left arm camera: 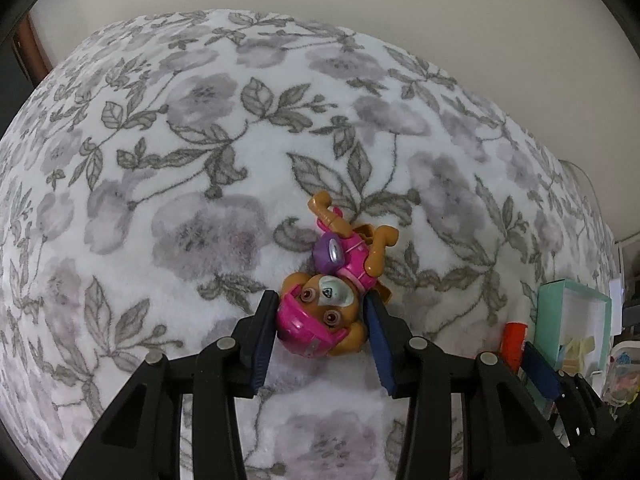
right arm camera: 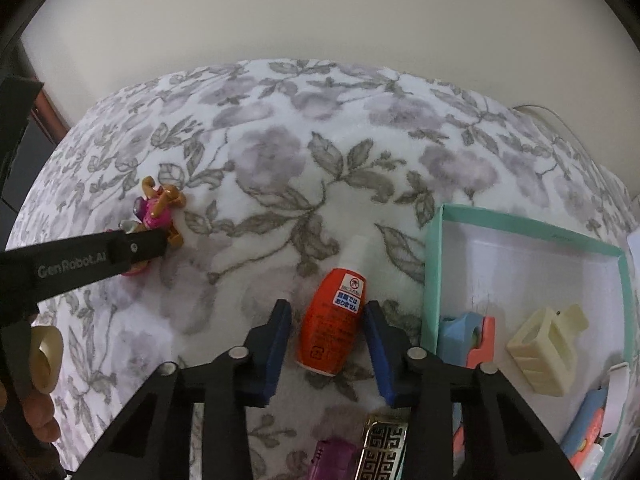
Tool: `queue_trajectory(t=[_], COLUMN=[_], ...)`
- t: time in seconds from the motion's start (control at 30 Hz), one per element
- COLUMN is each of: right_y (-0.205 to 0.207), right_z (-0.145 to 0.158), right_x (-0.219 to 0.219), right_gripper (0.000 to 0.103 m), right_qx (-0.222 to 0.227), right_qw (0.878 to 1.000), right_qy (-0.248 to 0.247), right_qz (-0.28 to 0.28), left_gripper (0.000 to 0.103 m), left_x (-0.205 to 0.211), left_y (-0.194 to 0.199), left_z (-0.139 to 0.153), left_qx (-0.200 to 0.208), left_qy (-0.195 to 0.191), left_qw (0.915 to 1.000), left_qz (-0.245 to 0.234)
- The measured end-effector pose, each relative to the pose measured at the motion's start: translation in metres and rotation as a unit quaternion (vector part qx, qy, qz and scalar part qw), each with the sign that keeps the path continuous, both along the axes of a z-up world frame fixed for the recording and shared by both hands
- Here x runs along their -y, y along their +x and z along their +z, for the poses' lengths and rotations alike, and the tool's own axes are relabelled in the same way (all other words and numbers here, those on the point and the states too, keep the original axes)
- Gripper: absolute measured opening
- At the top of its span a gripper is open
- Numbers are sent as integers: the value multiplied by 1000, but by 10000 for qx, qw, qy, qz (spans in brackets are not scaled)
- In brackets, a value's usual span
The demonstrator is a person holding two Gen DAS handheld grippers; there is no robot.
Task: Organize rigid objects
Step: 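Lift and carry the toy figure and glue bottle over the tray with both tools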
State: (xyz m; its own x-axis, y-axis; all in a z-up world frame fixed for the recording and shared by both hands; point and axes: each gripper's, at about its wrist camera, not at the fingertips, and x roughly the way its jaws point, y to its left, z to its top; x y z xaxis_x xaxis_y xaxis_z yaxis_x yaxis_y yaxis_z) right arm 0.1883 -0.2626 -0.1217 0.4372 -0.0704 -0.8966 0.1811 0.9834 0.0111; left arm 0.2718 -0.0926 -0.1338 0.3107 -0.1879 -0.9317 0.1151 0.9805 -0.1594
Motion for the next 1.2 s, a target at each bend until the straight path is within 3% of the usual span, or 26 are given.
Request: queue_trajectory(t=[0.3,0.5,0.7,0.97,1.2], right_y=[-2,-6,-14,-33,-43], right_z=[-3,1,23,76,87], right_x=[3,9,22,40,56], right_gripper=[35,34,32,24,23], right_qx=[29,30,290,924,1008], right_qw=[10000,9991,9946,9902,9893], right_qy=[48,428,988,1013,995], right_qz=[-16,-66,-157,-262,-361], left_gripper=[45,44,44,44,44], left_x=[10,2,-10,-15,-9], left_y=[-1,-2,-8,-23,-38], left_z=[-2,7,42,99,133], left_qx=[147,178,553,1118,1472], left_qy=[192,-69,-341,-724,-876], left_qw=[9997,9998,9976,9909,9852], left_qz=[-42,105,245,212,112])
